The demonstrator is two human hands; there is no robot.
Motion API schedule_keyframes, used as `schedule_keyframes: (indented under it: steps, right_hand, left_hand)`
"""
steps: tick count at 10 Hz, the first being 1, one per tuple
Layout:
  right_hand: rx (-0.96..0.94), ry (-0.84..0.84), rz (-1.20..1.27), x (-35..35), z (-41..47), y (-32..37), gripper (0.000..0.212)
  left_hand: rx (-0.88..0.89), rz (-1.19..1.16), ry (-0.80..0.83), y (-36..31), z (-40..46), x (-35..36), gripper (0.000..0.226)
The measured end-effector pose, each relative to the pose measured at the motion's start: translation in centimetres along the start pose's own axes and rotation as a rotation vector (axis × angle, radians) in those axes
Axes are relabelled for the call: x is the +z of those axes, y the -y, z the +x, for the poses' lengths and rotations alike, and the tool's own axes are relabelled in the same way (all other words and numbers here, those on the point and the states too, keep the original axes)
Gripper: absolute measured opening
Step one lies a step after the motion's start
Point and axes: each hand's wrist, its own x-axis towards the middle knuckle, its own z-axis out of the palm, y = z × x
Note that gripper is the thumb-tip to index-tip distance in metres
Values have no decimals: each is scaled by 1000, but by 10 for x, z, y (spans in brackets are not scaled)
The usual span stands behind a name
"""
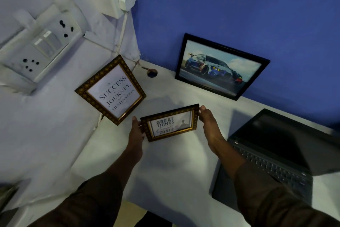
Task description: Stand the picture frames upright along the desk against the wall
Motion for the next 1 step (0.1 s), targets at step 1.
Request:
schedule_keyframes:
  steps: [1]
  right_hand:
    - [-6, -14, 5, -7, -10, -11, 61]
  left_hand:
    - [-2, -3, -22, 11, -14, -11, 67]
